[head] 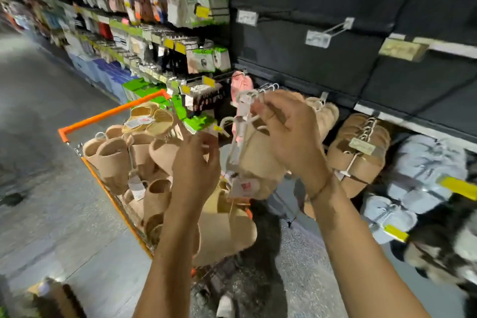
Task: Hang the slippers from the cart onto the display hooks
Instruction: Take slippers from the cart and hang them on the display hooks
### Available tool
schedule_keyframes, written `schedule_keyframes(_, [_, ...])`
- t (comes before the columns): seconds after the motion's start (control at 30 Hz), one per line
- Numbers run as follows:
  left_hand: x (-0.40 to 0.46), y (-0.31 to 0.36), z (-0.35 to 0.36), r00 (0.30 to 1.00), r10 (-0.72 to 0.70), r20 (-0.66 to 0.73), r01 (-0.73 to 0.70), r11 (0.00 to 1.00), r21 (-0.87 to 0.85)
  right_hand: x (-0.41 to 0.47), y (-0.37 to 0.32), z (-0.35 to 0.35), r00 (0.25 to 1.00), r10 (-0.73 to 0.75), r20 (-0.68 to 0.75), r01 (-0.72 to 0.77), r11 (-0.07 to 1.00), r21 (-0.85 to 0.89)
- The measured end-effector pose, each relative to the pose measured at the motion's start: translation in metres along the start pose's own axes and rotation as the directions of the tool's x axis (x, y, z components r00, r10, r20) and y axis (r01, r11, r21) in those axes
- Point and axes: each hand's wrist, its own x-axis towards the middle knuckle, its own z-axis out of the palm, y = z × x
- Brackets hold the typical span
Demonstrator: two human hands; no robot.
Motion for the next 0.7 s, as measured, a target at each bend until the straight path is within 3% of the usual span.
schedule_keyframes(0.1, [-0.019, 0.017, 0.035, 0.973, -0.02, 0.23, -0.038, 0.968, 0.248, -0.006, -0.009, -0.043, 0.997, 0.029, -0.072, -0.037, 0.992, -0.121])
schedule_keyframes(0.2, [-0.033, 0.026, 0.067, 0.868, -0.154, 0.473, -0.058, 0.912, 0.405, -0.005, -0.016, -0.083, 0.986, 0.037, -0.161, -0.073, 0.972, -0.223])
schedule_keyframes(0.3, [-0.042, 0.034, 0.093, 0.678, -0.221, 0.701, -0.06, 0.934, 0.353, -0.006, -0.017, -0.126, 0.965, 0.006, -0.264, -0.102, 0.93, -0.354])
schedule_keyframes(0.4, [-0.06, 0.049, 0.119, 0.492, -0.192, 0.849, -0.071, 0.963, 0.259, -0.007, -0.016, -0.165, 0.926, -0.015, -0.376, -0.17, 0.876, -0.452])
schedule_keyframes(0.57, [-0.094, 0.078, 0.158, 0.334, -0.148, 0.931, 0.035, 0.989, 0.144, -0.017, -0.017, -0.214, 0.844, -0.028, -0.536, -0.327, 0.765, -0.555])
schedule_keyframes(0.7, [-0.113, 0.1, 0.168, 0.2, -0.03, 0.979, 0.249, 0.968, -0.021, -0.035, -0.022, -0.233, 0.762, -0.046, -0.645, -0.441, 0.693, -0.57])
